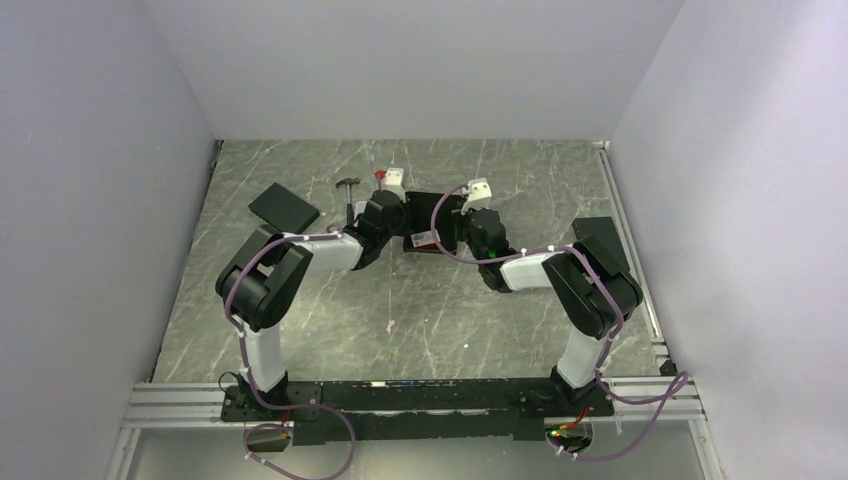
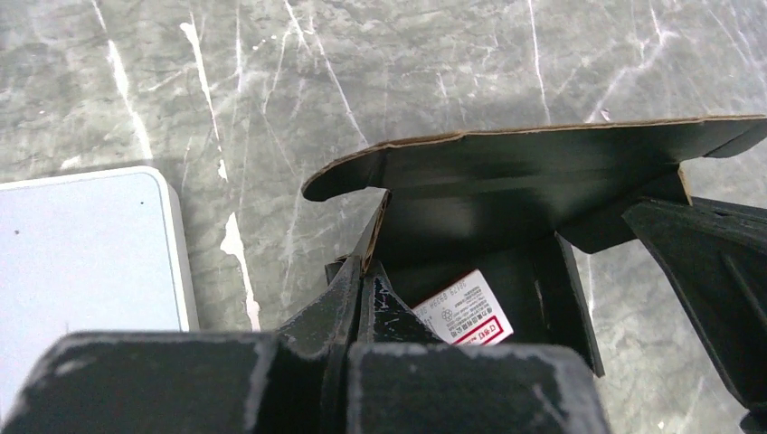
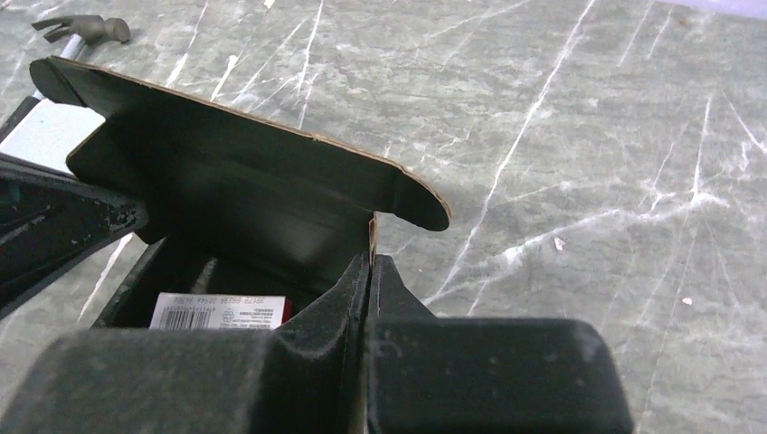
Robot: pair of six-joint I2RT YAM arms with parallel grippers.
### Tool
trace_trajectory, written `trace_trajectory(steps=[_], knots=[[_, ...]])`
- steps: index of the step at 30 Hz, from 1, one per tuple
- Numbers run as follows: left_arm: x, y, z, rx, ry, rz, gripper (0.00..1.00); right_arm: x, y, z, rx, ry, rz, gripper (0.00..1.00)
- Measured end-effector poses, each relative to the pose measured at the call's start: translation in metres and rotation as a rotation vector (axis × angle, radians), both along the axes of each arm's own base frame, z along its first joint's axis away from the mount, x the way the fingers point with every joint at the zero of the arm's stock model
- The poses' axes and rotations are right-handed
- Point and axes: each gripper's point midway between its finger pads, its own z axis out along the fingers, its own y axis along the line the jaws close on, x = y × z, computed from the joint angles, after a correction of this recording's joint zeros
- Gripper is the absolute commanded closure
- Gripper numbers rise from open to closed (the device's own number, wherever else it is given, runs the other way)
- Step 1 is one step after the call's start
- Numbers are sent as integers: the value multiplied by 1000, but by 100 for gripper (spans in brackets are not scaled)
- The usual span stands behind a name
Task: Fold the paper box
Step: Close the paper box at the center of the board.
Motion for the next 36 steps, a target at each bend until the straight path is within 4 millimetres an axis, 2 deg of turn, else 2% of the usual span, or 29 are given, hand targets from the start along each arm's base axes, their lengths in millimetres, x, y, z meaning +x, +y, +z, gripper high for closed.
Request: trace_trajectory(steps=[10,15,20,22,25,36], knots=[[-1,-1,-1,1,-69,93,100,-2,0,-2,123,74,-34,100],[-5,0,-3,-26,-97,94,100,-6,1,-2,181,130,-21,92],[-9,2,-4,-33,-130,82,100,-15,3,-2,187,174,10,90],[-10,3,-4,-34,-141,78,100,-20,4,-3,186,188,28,92],[-12,4,-5,-30,-157,69,100,-25,6,-4,185,205,49,100],[-22,7,-5,-45,-177,52,100,-27,7,-4,227,229,55,100]])
